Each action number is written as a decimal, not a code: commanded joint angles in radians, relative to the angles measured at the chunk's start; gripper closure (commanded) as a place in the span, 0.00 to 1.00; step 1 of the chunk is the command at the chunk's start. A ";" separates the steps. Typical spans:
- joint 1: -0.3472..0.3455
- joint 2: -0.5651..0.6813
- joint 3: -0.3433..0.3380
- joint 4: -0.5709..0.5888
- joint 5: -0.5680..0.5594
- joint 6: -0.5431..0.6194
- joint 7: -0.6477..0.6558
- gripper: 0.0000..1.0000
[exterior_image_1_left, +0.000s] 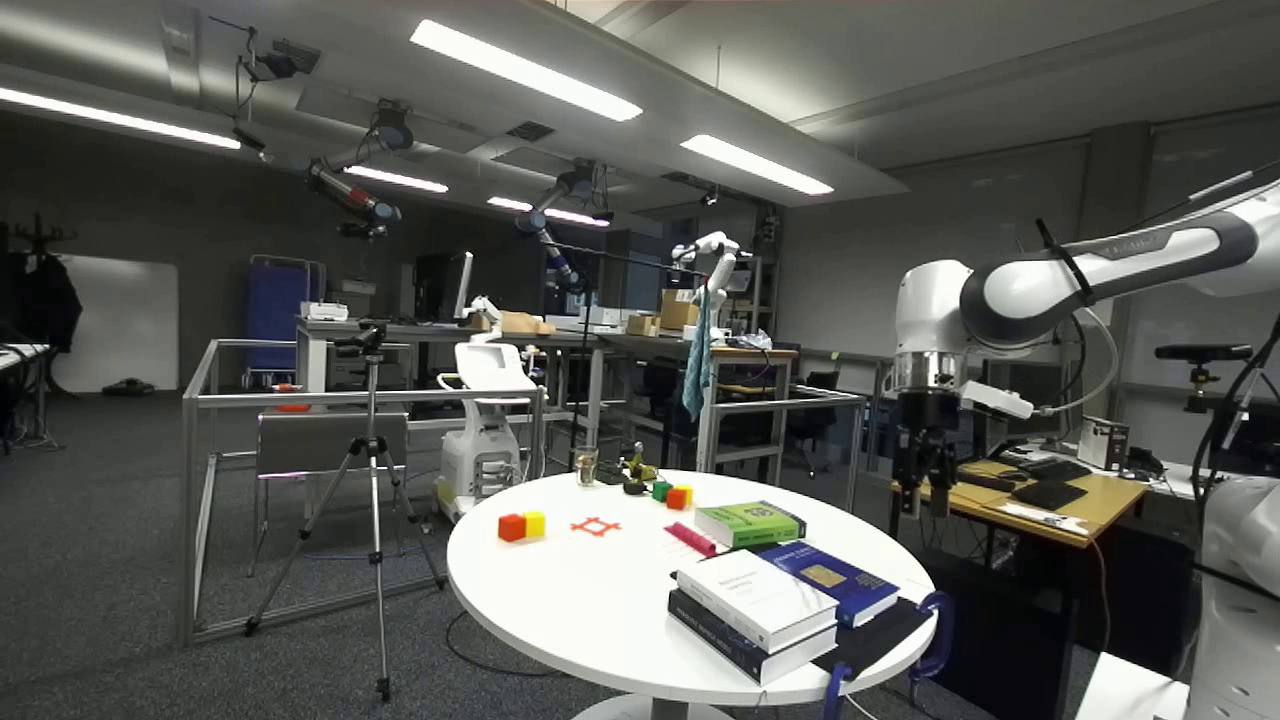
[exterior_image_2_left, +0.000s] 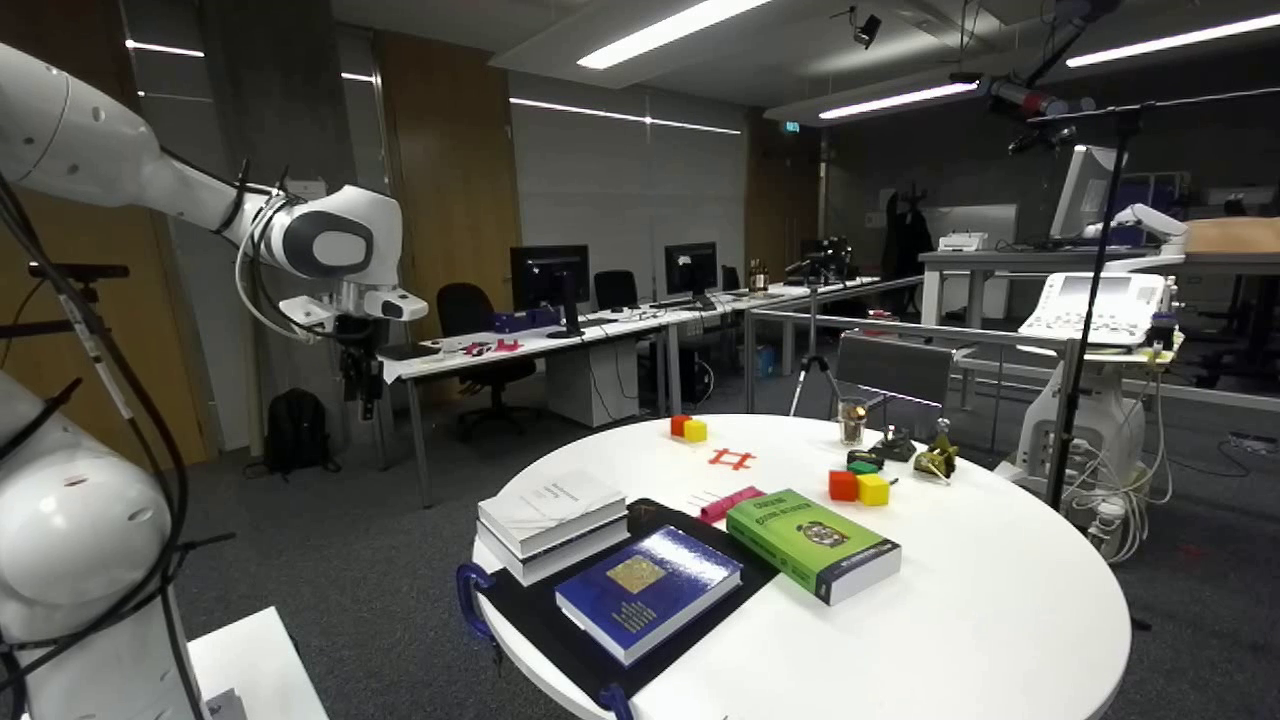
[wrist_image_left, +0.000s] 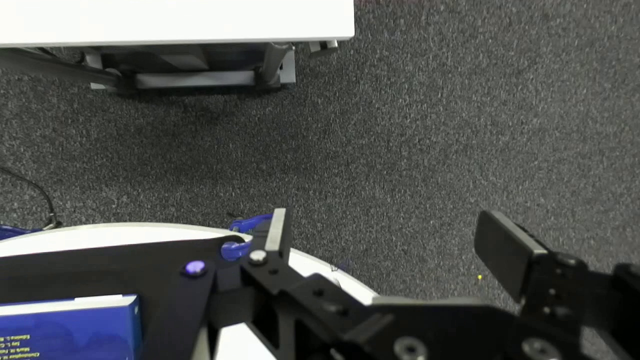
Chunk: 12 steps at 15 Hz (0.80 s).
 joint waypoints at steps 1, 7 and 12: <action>-0.048 0.038 0.001 0.009 -0.018 0.114 0.041 0.00; -0.130 0.112 -0.014 0.036 -0.022 0.327 0.158 0.00; -0.205 0.209 -0.024 0.092 -0.059 0.466 0.321 0.00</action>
